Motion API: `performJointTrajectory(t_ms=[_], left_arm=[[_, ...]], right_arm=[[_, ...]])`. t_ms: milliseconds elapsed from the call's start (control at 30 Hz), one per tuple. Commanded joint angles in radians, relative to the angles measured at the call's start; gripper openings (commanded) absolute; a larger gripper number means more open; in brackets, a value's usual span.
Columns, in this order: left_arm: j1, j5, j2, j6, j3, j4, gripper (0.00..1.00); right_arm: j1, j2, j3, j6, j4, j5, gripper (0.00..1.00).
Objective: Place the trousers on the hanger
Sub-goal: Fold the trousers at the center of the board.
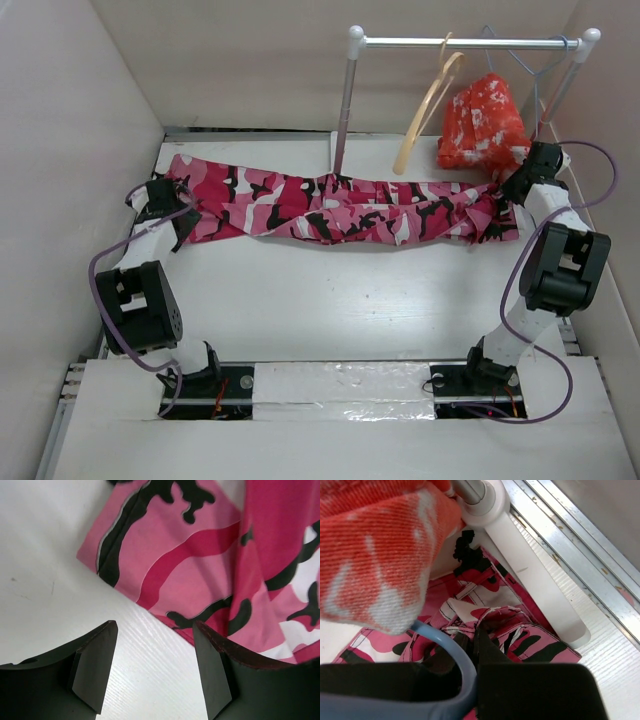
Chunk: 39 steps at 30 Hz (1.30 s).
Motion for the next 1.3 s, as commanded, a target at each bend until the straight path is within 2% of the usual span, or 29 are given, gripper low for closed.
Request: performJointTrajectory(t_ms=[0, 100, 133, 300, 633, 667, 700, 733, 767, 1000, 1100, 1167, 1267], left_arm=[[0.002, 0.03, 0.003, -0.076, -0.028, 0.0, 0.59], [0.002, 0.058, 0.029, -0.117, -0.044, 0.028, 0.58], [0.002, 0.072, 0.039, -0.131, -0.049, 0.034, 0.54], [0.002, 0.049, 0.102, -0.213, -0.067, 0.063, 0.48], [0.002, -0.008, 0.212, -0.228, -0.049, 0.109, 0.4], [0.002, -0.009, 0.223, -0.222, -0.048, 0.117, 0.35], [0.002, -0.011, 0.227, -0.216, -0.043, 0.117, 0.22], [0.002, -0.005, 0.229, -0.204, -0.029, 0.12, 0.04], [0.002, -0.002, 0.227, -0.173, -0.022, 0.118, 0.0], [0.002, -0.108, 0.073, -0.075, 0.12, 0.002, 0.0], [0.002, -0.135, -0.013, -0.05, 0.199, -0.043, 0.0], [0.015, -0.178, -0.042, -0.068, 0.282, -0.11, 0.0], [0.038, -0.119, -0.024, -0.073, 0.469, -0.222, 0.0]], right_arm=[[0.011, -0.056, -0.013, 0.018, 0.091, -0.049, 0.0], [0.011, -0.062, -0.024, 0.018, 0.104, -0.049, 0.0], [0.011, -0.064, -0.024, 0.016, 0.104, -0.046, 0.0], [0.011, -0.068, -0.028, 0.007, 0.113, -0.033, 0.0], [0.011, -0.076, -0.054, -0.007, 0.139, -0.004, 0.0], [0.011, -0.077, -0.057, -0.008, 0.139, 0.007, 0.0], [0.011, -0.079, -0.059, -0.008, 0.139, 0.011, 0.0], [0.011, -0.08, -0.061, -0.01, 0.139, 0.016, 0.0], [0.011, -0.082, -0.061, -0.011, 0.138, 0.025, 0.0], [0.011, -0.123, -0.053, -0.005, 0.064, 0.059, 0.0], [-0.009, -0.163, -0.025, 0.01, -0.046, 0.044, 0.0], [-0.009, -0.197, -0.025, 0.03, -0.091, 0.045, 0.0], [-0.032, -0.315, -0.076, 0.035, -0.096, 0.048, 0.0]])
